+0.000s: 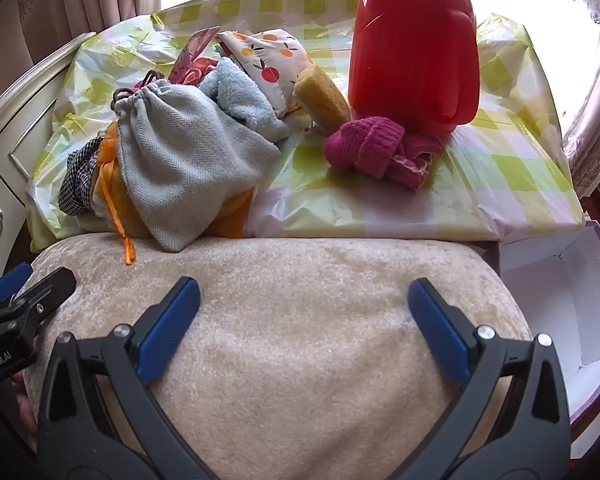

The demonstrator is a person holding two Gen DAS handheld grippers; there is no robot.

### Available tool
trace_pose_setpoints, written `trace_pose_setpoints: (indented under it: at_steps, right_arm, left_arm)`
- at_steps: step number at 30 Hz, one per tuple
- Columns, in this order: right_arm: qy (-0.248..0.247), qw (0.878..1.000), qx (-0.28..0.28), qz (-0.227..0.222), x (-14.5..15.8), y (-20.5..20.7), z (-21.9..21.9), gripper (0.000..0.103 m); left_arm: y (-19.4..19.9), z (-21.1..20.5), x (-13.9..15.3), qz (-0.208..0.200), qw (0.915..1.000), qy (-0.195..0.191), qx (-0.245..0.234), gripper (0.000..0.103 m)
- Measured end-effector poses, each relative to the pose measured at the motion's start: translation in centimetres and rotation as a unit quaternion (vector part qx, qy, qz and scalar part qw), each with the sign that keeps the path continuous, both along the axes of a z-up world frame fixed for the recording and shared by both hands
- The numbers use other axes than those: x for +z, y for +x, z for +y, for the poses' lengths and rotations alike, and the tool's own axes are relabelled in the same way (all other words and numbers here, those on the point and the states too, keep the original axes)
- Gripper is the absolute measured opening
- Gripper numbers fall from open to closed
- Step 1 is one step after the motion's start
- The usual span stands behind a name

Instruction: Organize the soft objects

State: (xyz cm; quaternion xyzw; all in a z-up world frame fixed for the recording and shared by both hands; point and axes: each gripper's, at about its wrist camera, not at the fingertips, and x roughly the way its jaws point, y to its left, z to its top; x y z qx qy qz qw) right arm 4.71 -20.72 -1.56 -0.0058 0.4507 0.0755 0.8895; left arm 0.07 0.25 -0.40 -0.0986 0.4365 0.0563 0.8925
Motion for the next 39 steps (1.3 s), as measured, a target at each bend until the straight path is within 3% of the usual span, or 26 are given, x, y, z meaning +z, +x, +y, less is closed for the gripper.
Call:
trace_pose_setpoints:
  at_steps: [39]
  right_arm:
    - [-0.002,1.000,0.000,-0.005,0.03,-0.02,0.04,0.103]
  left_arm:
    - [0.06,-0.23,-0.09,-0.001,1.0000,0.004,0.002,0.103]
